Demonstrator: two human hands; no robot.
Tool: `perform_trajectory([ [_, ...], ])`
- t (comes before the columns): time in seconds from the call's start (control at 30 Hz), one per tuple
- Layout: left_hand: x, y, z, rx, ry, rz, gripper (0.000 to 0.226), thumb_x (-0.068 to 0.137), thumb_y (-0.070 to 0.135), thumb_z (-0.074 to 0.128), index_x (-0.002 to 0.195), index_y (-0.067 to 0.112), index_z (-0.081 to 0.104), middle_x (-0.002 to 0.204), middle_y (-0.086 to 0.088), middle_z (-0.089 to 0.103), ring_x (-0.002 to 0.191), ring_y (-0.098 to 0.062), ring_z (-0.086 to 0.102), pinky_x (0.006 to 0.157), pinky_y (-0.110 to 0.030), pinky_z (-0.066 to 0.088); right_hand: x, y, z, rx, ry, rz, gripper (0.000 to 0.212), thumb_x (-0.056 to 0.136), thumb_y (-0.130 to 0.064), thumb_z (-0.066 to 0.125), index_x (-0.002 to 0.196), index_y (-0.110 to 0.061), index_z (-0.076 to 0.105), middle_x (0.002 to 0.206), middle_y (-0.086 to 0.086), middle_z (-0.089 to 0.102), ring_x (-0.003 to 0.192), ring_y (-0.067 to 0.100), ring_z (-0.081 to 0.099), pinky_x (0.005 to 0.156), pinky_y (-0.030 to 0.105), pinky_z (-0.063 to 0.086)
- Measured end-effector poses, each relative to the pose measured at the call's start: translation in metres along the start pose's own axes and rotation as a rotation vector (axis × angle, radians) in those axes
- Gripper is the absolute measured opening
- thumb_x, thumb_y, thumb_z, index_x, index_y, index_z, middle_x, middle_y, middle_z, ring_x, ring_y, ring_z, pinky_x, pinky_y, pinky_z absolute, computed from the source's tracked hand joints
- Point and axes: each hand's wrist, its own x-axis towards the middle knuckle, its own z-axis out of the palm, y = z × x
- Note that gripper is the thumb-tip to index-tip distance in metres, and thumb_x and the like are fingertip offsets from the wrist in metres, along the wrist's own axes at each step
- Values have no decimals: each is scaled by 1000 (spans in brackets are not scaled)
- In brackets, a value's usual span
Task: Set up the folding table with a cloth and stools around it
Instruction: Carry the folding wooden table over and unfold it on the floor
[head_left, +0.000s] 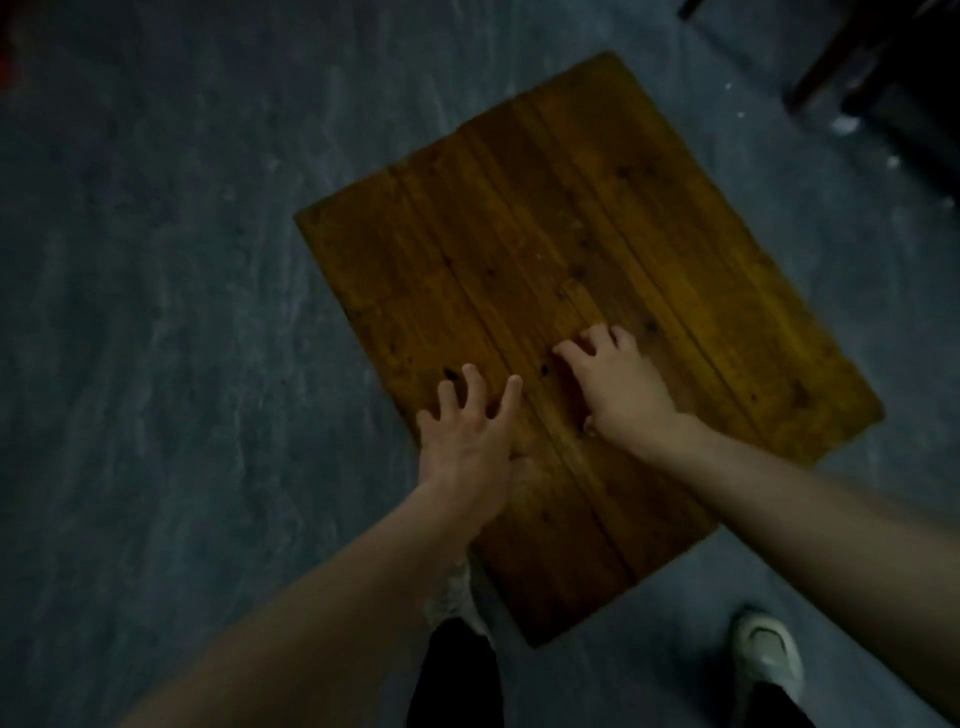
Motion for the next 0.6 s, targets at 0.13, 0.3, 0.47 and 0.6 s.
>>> perform_trajectory([
  [0.13,11,-16,-3,91,64,137,84,88,59,53,152,34,5,152,-15,14,131,-43,22,101,-56,34,-12,-6,13,58,10,45,80,88,-9,65,153,-29,25,162,10,14,149,33,10,117,51,28],
  [0.3,23,-30,-17,147,37,249,73,89,55,52,149,37,14,146,-13,19,128,-36,27,101,-51,37,-34,-15,24,239,148,119,69,93,-16,59,153,-25,28,159,10,24,147,32,18,115,49,31],
  [0.47,20,-57,-39,103,-73,370,55,93,50,50,143,33,34,141,-5,32,127,-26,34,97,-46,46,-74,-41,29,374,266,223,66,93,-25,61,151,-20,31,151,9,35,140,29,28,114,43,34],
  [0.6,-4,-94,-52,207,-67,406,57,93,43,54,144,26,38,146,-3,37,134,-25,31,103,-47,43,-123,-68,43,503,310,321,64,93,-29,60,150,-20,33,149,9,36,137,30,34,112,43,36],
])
